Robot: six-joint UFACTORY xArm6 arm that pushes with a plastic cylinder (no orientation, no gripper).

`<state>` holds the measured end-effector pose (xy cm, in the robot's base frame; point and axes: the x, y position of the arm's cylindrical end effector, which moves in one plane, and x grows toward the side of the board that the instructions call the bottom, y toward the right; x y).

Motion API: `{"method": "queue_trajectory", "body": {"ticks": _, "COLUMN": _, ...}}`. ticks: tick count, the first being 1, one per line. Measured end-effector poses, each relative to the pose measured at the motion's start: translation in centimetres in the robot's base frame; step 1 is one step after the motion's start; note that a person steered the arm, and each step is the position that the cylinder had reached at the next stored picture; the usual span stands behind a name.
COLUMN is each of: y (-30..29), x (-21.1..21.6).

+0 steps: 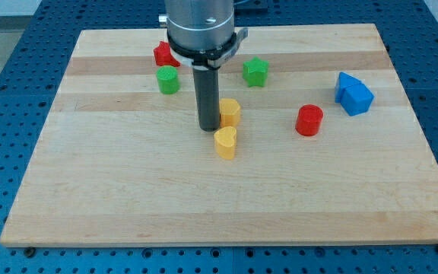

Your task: Place the yellow hexagon into the blue triangle

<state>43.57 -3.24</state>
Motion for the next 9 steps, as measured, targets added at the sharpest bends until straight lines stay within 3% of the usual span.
{"method": "queue_trajectory", "body": {"ticks": 5, "y": 4.8, "x": -4.1}}
{"method": "queue_trajectory", "body": {"ticks": 9, "y": 13.6, "x": -5.2}}
